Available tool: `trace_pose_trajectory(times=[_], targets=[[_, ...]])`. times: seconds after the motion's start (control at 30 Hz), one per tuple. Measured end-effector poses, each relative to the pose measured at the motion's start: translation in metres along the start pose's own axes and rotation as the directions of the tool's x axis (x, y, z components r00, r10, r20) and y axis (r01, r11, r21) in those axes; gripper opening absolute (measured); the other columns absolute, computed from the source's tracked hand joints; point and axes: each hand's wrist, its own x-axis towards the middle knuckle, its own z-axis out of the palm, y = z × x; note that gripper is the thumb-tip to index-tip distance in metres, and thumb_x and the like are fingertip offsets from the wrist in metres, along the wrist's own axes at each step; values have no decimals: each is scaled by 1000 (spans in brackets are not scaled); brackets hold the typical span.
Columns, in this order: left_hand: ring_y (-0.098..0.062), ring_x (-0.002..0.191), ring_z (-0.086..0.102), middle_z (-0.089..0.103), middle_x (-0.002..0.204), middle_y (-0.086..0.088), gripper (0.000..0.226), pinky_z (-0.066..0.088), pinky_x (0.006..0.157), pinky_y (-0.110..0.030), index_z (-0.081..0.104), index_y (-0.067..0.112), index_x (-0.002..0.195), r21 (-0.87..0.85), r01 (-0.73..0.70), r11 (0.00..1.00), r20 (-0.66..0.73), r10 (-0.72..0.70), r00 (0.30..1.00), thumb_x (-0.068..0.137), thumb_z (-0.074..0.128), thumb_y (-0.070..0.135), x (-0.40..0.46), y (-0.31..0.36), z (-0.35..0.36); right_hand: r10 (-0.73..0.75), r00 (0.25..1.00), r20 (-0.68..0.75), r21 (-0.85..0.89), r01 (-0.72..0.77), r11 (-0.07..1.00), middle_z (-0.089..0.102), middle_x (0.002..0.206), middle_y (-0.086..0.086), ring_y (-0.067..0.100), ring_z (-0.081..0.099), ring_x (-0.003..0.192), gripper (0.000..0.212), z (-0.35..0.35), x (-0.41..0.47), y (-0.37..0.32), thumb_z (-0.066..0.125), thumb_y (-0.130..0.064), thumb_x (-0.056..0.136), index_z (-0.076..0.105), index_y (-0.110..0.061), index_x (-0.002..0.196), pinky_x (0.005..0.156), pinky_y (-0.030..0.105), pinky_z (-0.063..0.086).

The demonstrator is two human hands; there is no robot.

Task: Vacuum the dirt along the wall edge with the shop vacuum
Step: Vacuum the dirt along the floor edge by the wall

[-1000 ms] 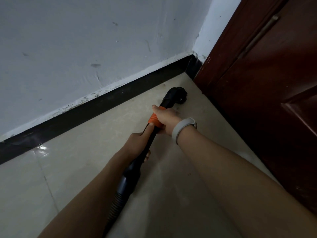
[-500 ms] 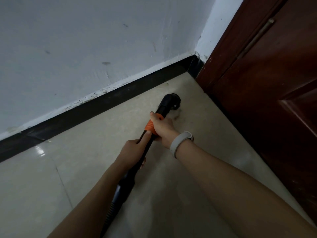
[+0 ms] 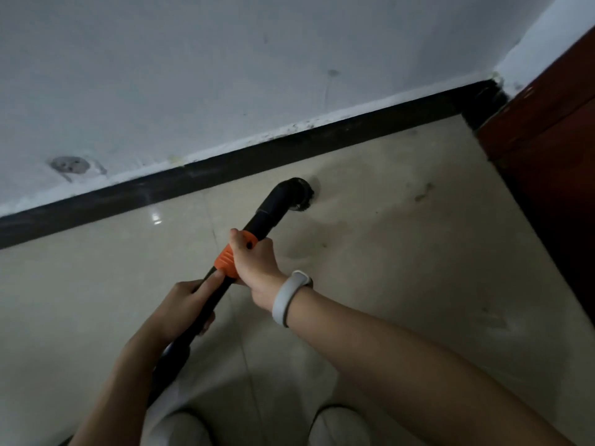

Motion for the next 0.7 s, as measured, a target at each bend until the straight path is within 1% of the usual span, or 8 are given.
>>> trace_pose_trajectory(times=[0.07,0.2,0.3,0.4,0.5,0.53,0.63,0.7], targets=[[-21,38,44,52,44,-13,51,39,44,-25,52,3,63,-21,29,999,-28,-29,999,92,45,44,-8,-18,-14,25,997,71,-3,-25,1000,56,97,10,35,63,96,82,18,-13,3,46,-72,53,43,-16,113,89,50,53],[-22,41,42,49,43,-12,53,37,49,-29,49,3,60,-68,96,993,-34,-99,995,89,48,46,-24,-49,-35,123,983,137,-65,-115,991,54,124,15,30,57,111,64,41,-32,14,49,-48,91,29,-5,134,95,45,50],[-22,40,41,47,42,-13,56,35,48,-28,47,2,56,-115,132,984,-28,-137,990,77,52,53,-37,-69,-46,178,966,189,-104,-161,981,54,123,13,28,57,110,64,55,-40,30,48,-46,93,28,-5,137,94,43,51],[-23,41,42,48,44,-16,59,36,49,-29,47,2,58,-81,142,987,1,-142,990,66,51,60,-44,-78,-49,211,950,230,-58,-203,977,52,106,6,23,57,105,57,57,-45,38,47,-42,95,28,-6,135,92,40,53],[-23,43,43,49,46,-16,58,36,51,-30,48,3,55,-83,123,989,7,-122,992,69,52,60,-38,-73,-45,201,956,215,-29,-199,980,49,89,-2,20,54,96,55,46,-43,34,48,-40,96,28,-7,136,93,39,52],[-22,43,42,48,46,-15,56,36,51,-30,49,5,54,-92,110,990,4,-110,994,73,53,57,-35,-68,-41,191,960,204,-29,-189,982,50,91,-1,20,55,96,56,42,-40,30,48,-40,96,28,-7,136,93,40,52],[-22,43,44,51,48,-13,53,38,53,-31,54,6,58,-82,68,994,-58,-73,996,87,51,50,-19,-50,-26,156,970,187,-62,-146,987,52,122,10,26,55,112,57,29,-27,6,48,-40,95,30,-7,138,91,42,53],[-22,43,46,53,50,-13,54,40,52,-30,54,3,62,-90,43,995,-90,-51,995,89,49,50,-7,-37,-16,126,977,172,-89,-112,990,50,129,13,29,55,116,57,20,-16,-10,48,-41,95,33,-7,138,89,42,54]])
